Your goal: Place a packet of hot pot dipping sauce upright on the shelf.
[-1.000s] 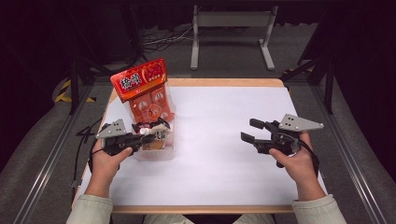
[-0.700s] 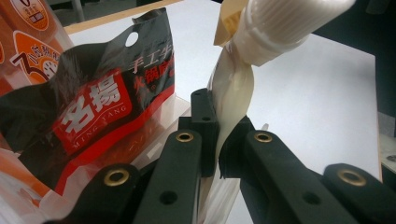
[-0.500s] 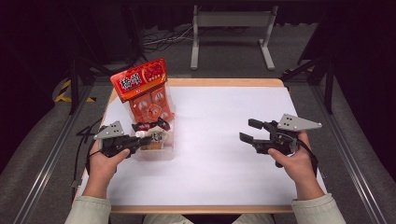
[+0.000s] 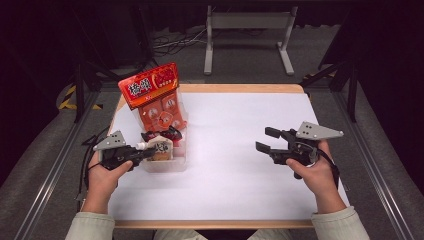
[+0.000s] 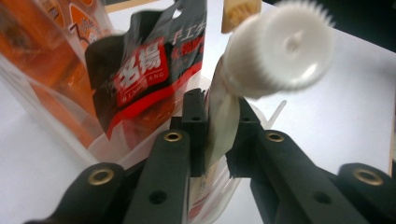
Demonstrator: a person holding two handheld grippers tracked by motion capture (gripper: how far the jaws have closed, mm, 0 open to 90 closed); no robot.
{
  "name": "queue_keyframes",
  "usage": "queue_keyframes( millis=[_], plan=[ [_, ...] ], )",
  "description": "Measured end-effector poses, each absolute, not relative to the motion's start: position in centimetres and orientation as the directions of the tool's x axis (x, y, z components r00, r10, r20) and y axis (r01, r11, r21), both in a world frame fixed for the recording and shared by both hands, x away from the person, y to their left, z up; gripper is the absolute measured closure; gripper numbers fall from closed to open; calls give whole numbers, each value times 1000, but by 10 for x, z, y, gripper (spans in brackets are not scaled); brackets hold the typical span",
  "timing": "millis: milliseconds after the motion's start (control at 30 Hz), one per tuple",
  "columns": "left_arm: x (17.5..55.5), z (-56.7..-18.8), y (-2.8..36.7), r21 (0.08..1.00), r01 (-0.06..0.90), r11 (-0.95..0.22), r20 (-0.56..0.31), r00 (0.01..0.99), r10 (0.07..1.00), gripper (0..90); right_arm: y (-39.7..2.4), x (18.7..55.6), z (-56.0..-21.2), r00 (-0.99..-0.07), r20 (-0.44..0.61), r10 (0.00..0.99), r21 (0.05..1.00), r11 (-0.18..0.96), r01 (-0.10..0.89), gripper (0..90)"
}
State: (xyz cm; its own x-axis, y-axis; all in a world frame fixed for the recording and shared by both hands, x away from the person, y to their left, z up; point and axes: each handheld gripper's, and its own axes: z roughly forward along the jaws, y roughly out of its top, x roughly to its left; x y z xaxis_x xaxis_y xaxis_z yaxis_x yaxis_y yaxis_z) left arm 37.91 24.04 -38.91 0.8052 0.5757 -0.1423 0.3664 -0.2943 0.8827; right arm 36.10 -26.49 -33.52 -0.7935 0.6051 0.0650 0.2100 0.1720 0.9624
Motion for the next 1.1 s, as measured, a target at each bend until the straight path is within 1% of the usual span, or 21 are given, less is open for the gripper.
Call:
queue_keyframes(
  millis=[33,67,100,133,167,233,267,333,400,467,533,600,667,833,1000,1100],
  plan=[
    [379,-387,240,885,358,-297,-135,809,573,791,-265,361,-335,-794,65,605,962,172,210,358],
    [377,-384,240,884,358,-300,-130,806,578,737,-265,361,-335,-793,66,606,963,170,210,358],
    [374,-379,240,885,353,-305,-114,798,592,663,-266,361,-335,-792,65,608,963,170,210,355],
    [372,-377,240,885,357,-299,-118,792,599,544,-267,360,-335,-791,63,608,963,171,209,353],
    [369,-374,241,886,351,-302,-105,788,607,483,-267,360,-335,-788,64,612,964,168,209,352],
    [366,-370,241,883,358,-305,-109,787,607,417,-269,359,-334,-789,66,611,964,166,209,352],
    [360,-361,243,881,339,-329,-73,786,613,417,-270,359,-334,-787,63,614,964,167,208,353],
    [351,-349,244,879,327,-346,-44,778,626,325,-273,357,-333,-782,56,621,965,167,201,350],
    [343,-344,247,885,305,-350,-8,764,645,232,-276,355,-333,-777,53,627,965,167,201,347],
    [336,-342,252,887,305,-347,13,734,679,119,-282,352,-333,-770,46,637,964,174,202,346],
    [330,-343,259,886,314,-342,24,705,709,89,-287,348,-335,-760,41,649,963,176,203,344],
    [326,-346,268,896,322,-306,-2,692,722,64,-296,343,-337,-744,34,667,964,176,202,342],
    [323,-350,273,899,337,-281,-31,689,724,64,-304,339,-339,-733,38,680,964,169,206,338],
    [318,-359,282,894,350,-278,-33,672,739,59,-320,328,-348,-707,45,706,965,151,213,316],
    [316,-374,288,897,373,-236,-72,652,755,56,-334,320,-360,-676,44,736,964,146,222,295],
    [318,-386,289,887,405,-221,-104,643,759,52,-340,318,-370,-656,43,753,962,146,231,285]
  ],
)
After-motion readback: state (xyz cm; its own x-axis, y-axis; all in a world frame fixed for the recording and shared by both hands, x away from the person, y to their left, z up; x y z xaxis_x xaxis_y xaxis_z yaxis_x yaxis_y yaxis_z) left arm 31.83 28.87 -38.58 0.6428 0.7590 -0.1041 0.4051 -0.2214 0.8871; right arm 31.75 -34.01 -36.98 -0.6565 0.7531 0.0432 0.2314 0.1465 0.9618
